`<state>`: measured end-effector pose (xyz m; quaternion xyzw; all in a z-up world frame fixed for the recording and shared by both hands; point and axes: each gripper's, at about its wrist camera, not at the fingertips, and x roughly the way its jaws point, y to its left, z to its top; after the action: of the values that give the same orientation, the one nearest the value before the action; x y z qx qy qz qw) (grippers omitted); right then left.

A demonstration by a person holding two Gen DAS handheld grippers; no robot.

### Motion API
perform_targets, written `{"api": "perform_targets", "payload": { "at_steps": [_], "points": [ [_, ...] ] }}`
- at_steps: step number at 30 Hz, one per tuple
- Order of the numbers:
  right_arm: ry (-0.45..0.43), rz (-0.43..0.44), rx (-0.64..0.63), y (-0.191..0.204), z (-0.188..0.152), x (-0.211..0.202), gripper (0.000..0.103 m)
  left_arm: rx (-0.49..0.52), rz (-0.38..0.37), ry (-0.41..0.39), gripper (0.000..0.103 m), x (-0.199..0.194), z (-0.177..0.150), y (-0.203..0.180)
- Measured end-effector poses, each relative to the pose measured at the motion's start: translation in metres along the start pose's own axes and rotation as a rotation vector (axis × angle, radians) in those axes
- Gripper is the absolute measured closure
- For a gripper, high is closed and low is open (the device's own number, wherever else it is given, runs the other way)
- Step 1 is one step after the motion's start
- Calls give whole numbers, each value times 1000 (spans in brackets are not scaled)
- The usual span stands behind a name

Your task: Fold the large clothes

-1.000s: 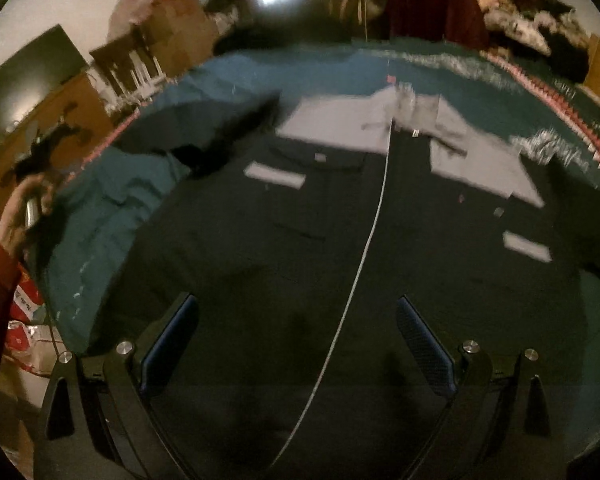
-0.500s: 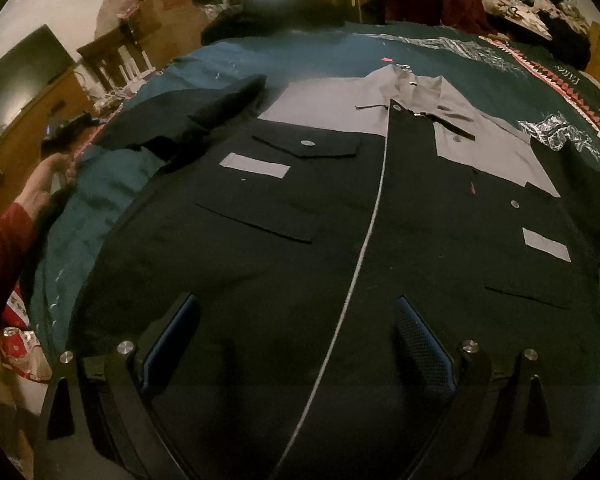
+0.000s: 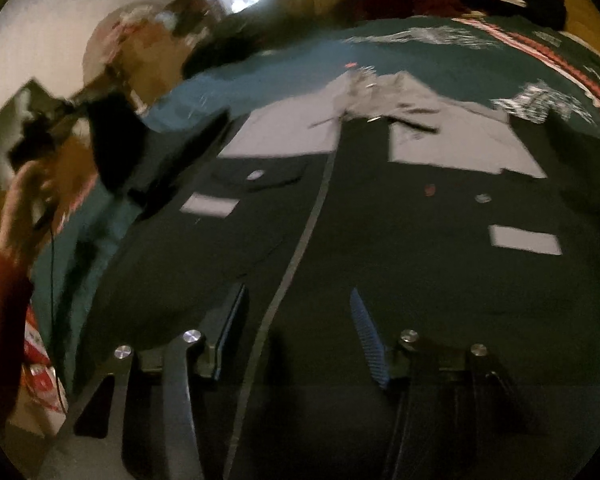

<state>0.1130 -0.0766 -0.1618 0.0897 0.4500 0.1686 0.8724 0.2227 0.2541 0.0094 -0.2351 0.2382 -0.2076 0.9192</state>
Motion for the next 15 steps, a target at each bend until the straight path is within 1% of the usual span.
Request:
{"api": "perform_targets", "payload": {
  "at_steps": [2, 3, 4, 5, 7, 8, 10, 11, 12, 13, 14, 15],
  "points": [
    [-22, -11, 49, -24, 4, -10, 45, 16, -141, 47, 96, 42, -22, -63],
    [-33, -20, 79, -39, 5, -17, 45, 22, -197, 77, 96, 62, -35, -89],
    [-43, -31, 110, -57, 5, -24, 45, 36, -242, 123, 91, 85, -49, -114],
    [-51, -45, 133, -71, 5, -31, 45, 47, -279, 189, 87, 110, -67, -135],
    [-60, -69, 168, -96, 3, -42, 44, 25, -314, 293, 79, 144, -97, -157],
    [-62, -78, 199, -116, 0, -49, 43, 19, -327, 341, 78, 154, -110, -164],
    [-67, -92, 225, -139, -1, -57, 42, 14, -333, 392, 76, 153, -125, -167],
    [-71, -99, 231, -150, -1, -60, 42, 18, -337, 399, 71, 144, -127, -166],
    [-73, -98, 238, -161, 0, -63, 41, 30, -338, 390, 67, 131, -124, -163],
    [-74, -92, 242, -170, 2, -64, 41, 48, -327, 366, 56, 116, -120, -156],
    [-78, -82, 238, -180, 8, -65, 41, 59, -303, 332, 41, 104, -114, -147],
    [-84, -74, 233, -185, 13, -64, 41, 64, -265, 296, 34, 91, -112, -134]
  ]
}}
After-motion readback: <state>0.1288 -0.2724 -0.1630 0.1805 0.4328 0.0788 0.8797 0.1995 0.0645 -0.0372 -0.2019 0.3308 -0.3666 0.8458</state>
